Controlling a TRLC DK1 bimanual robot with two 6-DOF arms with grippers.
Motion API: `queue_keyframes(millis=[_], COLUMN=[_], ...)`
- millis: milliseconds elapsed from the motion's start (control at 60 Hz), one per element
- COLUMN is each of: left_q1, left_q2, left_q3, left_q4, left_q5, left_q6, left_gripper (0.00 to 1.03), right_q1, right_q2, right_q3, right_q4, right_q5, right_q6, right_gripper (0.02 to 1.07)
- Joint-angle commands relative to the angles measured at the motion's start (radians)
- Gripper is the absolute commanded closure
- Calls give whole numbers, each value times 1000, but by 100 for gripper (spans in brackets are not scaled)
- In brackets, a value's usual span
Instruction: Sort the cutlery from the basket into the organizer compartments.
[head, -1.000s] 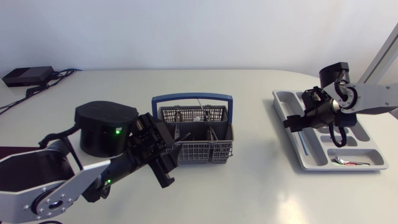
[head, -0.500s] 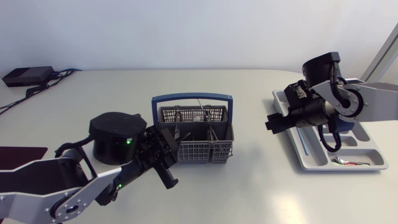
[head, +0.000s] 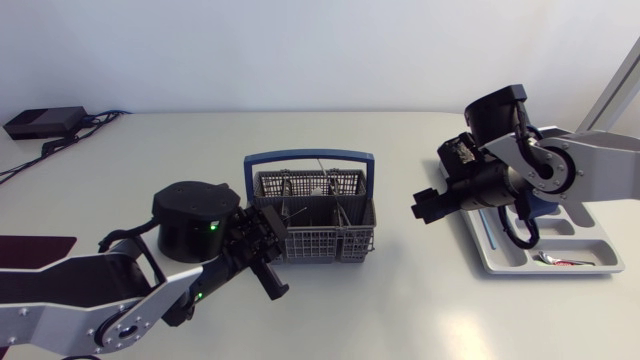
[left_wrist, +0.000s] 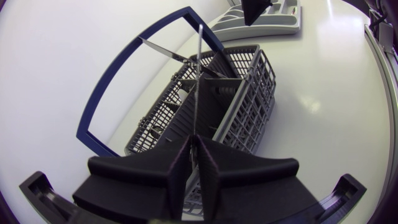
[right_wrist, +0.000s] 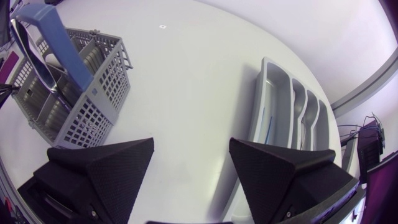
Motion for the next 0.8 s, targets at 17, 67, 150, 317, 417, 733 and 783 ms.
queue_keyframes(millis=[17,67,150,317,417,733,783], left_q1=[11,15,17,47,69,271,294], left_q2=[23,25,27,-72,-144,-354,-371], left_q3=[-19,-23,-32,-58,-71,6,32], left_q4=[23,38,55,72,60,-150,-181], left_q5=[-6,-6,-6,11,52,420,466], left_q6=[-24,-24,-24,-22,-25,-182,-209], left_gripper=[100,100,100,100,100,100,100], right_q1=[48,66,91,144,178,287,299], right_q2=[-35,-48,-67,-90,-99,-163,-176], right_q3=[22,24,24,22,29,53,62], right_q4=[-17,-18,-18,-23,-28,-40,-49], right_q5=[3,-1,-6,-8,-8,-64,-110], right_q6=[-6,-6,-11,-26,-30,-70,-81], right_gripper=[20,20,20,20,20,20,20])
